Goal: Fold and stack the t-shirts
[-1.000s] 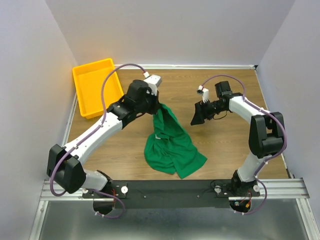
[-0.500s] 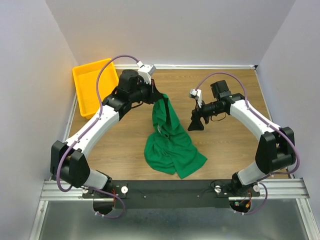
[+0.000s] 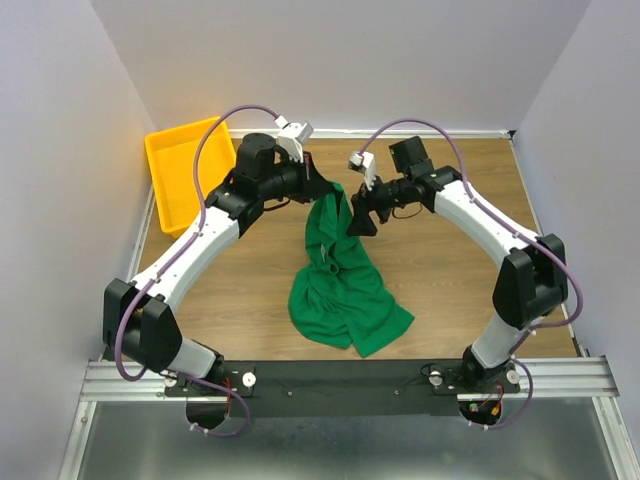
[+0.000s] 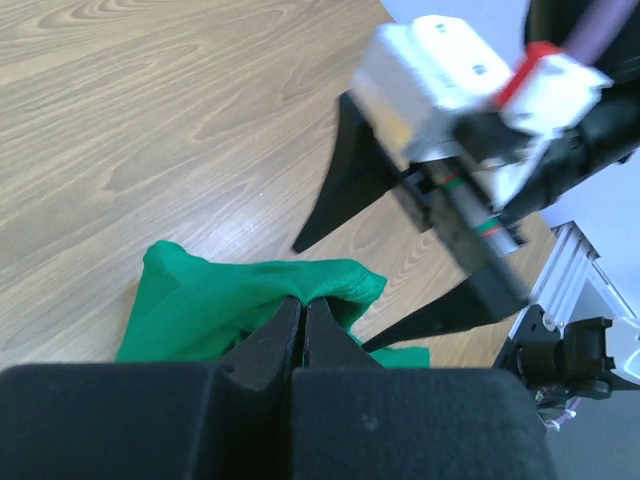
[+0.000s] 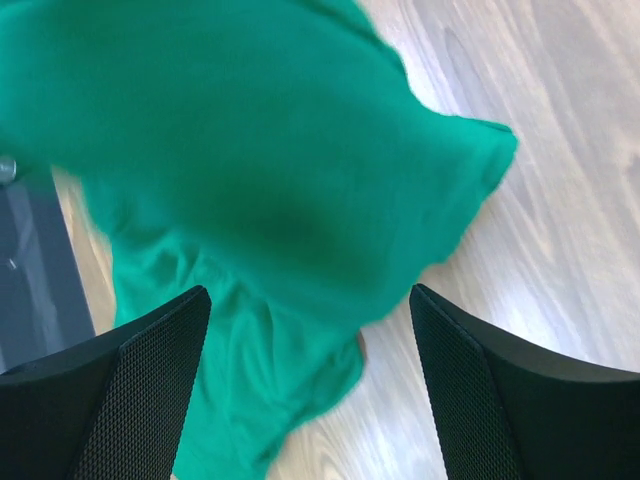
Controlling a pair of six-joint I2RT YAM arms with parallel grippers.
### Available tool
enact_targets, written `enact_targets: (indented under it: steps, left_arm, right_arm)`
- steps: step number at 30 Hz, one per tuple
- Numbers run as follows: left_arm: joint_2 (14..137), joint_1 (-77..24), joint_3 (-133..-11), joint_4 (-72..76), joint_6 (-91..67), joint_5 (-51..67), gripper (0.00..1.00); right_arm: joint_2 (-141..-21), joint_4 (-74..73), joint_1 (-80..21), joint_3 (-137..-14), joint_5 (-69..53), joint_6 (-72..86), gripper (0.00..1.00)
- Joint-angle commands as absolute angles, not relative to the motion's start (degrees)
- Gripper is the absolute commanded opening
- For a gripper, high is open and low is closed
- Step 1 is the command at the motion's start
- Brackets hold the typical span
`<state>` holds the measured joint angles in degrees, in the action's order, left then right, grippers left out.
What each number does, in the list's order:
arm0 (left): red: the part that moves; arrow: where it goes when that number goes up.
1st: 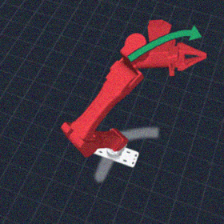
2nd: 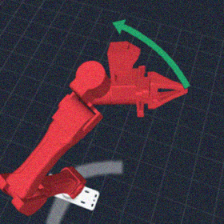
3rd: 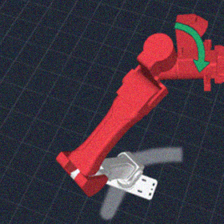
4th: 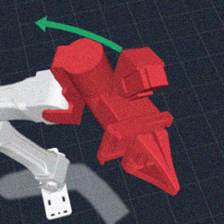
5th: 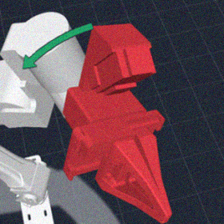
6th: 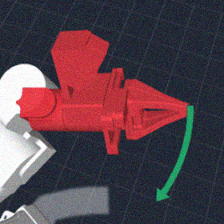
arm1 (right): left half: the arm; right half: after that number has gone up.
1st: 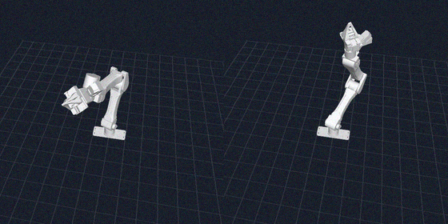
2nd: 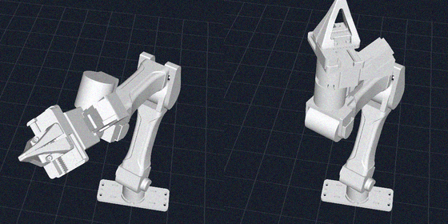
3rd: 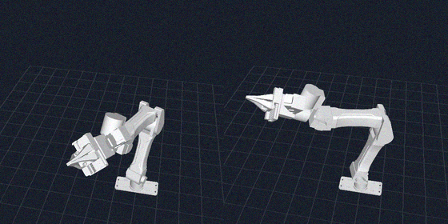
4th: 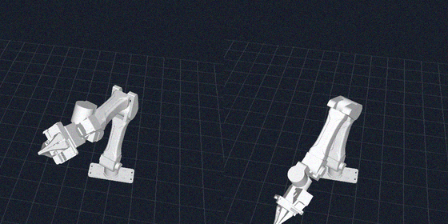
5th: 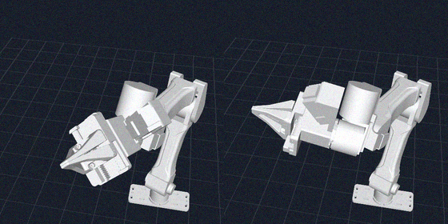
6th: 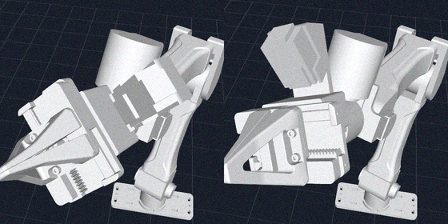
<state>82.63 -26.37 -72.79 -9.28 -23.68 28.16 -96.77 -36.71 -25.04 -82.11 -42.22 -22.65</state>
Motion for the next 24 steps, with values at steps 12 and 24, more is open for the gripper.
enact_targets:
  steps: [12,24]
  left_arm:
    - [82.1,-26.0,-79.7,-8.8,-24.8,29.5,0.00]
    - [96.8,-26.2,-109.2,-9.4,-24.7,32.3,0.00]
  right_arm:
    - [-98.4,-31.8,-23.6,-87.1,-36.7,-14.3,0.01]
    - [-93.0,-32.9,-12.2,-101.9,-32.3,-16.8,0.01]
